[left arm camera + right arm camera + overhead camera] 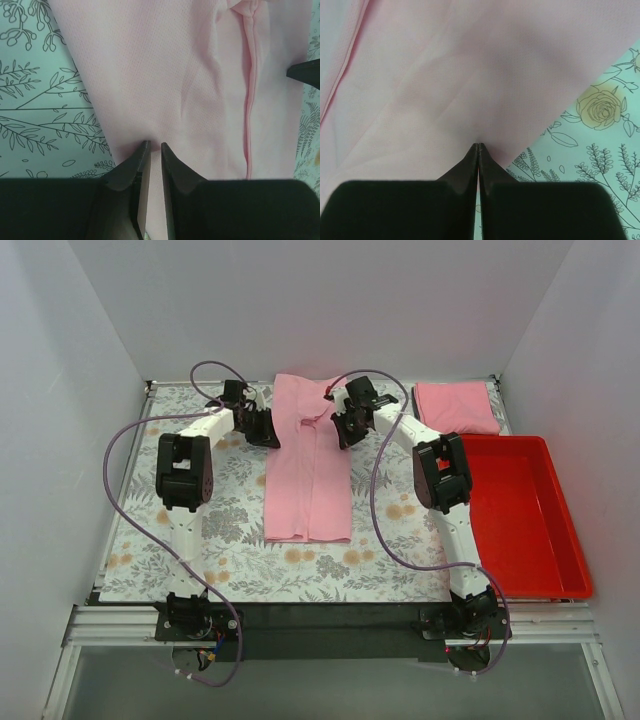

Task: Fold and stack the t-shirts
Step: Fold the tshirt

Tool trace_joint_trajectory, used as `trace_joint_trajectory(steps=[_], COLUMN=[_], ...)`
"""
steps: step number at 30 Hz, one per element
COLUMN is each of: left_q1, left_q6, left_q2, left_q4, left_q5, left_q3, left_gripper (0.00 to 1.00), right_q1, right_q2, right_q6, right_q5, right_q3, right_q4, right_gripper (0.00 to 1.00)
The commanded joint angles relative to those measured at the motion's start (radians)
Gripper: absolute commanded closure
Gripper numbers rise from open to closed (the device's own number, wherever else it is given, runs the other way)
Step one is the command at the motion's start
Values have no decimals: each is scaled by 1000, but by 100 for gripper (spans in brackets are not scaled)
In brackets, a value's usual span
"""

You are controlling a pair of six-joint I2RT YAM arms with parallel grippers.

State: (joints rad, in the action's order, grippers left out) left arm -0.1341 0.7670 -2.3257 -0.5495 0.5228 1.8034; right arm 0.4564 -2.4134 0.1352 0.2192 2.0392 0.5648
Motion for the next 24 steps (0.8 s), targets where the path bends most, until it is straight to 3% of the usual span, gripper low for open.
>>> trace_joint_trajectory(steps=[1,5,7,8,9,14,15,17,18,20,24], left_q1=[-1,-1,-1,-1,1,33,36,39,39,39,39], left_q6=[-3,12,15,12,8,-37,-44,-84,-101,-144,-195], left_q2=[-26,9,37,76,100,305,331,408,436,535,748], left_q4=[-23,-23,-26,-27,-26,13,25,28,48,101,403], left_q5=[-37,11,38,42,49,199,204,236,255,305,324], left_q3=[36,50,60,71,76,67,65,59,25,-42,-329], left_gripper=[86,82,79,74,71,40,25,22,18,18,13], right_q1=[-10,-12,-10,-10,-10,-9,-7,-5,-7,-5,-4], right_q2=[-36,-4,42,65,117,331,358,434,462,540,649], right_q6=[26,50,66,76,96,191,229,260,276,332,386], right_q5=[-63,-89,-87,-72,-66,9,22,60,81,171,320], right_q3=[15,27,29,27,21,-46,-51,-65,-73,-100,-242], right_q4=[14,12,12,12,12,-11,-11,-16,-19,-45,-105], right_gripper=[96,92,84,76,62,38,32,29,25,2,2])
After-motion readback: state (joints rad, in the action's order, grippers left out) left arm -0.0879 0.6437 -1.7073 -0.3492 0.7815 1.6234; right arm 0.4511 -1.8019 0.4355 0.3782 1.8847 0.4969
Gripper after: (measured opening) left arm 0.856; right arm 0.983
